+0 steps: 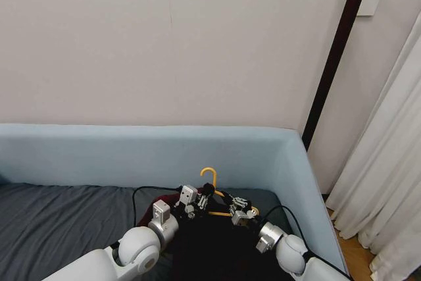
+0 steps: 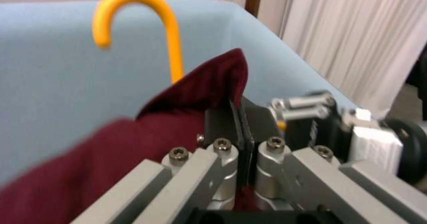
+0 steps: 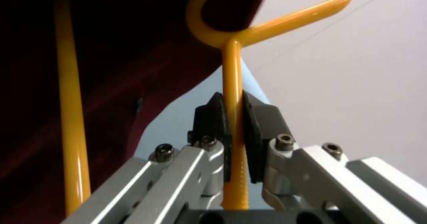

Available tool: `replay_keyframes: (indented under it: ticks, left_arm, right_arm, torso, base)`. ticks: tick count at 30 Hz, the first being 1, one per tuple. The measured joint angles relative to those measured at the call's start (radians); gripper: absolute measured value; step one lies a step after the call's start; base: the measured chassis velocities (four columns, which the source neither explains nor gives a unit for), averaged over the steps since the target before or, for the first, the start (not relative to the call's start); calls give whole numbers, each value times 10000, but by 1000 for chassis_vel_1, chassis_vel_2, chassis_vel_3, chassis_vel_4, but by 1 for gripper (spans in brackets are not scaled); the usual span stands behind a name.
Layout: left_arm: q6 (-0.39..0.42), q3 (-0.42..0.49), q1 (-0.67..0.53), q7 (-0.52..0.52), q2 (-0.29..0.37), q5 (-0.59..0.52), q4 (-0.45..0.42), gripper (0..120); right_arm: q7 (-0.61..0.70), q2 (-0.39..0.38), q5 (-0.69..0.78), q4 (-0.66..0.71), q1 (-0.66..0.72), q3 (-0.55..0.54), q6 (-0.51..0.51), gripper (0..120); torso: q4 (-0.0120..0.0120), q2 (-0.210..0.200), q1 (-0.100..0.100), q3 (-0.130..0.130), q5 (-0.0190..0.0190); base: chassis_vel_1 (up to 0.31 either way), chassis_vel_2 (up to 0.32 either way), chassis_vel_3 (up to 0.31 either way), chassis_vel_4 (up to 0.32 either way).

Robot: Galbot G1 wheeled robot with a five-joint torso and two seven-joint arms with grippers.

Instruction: Pick up the clothes from the sofa and hang them on the clothes hanger.

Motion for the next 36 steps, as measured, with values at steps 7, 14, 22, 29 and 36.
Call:
replay_keyframes:
  ticks: [7,14,22,29,36]
  left_arm:
    - [0,1,262,102,186,49,-290,0]
    - [53,-70,264,-58,89,109,-207,0]
    - [338,-91,442,-67,411,445,-533,32]
    - [297,-386,758,209,1060,760,-925,53]
    - [-215,-1367,1130,1303,2195,1226,-1305,82]
  right_arm:
    - [158,35,-73,27,50,116,-20,5]
    - [220,24,-127,333,28,102,-30,5]
    - [314,-27,-149,468,16,167,-6,5]
    - [342,-47,-149,393,36,341,58,5]
    - [438,-81,-255,377,-1,567,203,5]
  torso:
    - [0,0,0,0,1]
    - [-1,0,-1,0,0]
    - [-1,0,0,0,0]
    - [0,0,-1,0,0]
    - [1,0,0,0,0]
  base:
    - [0,0,0,0]
    - [0,0,0,0]
    - [0,0,0,0]
    - [0,0,0,0]
    - [0,0,0,0]
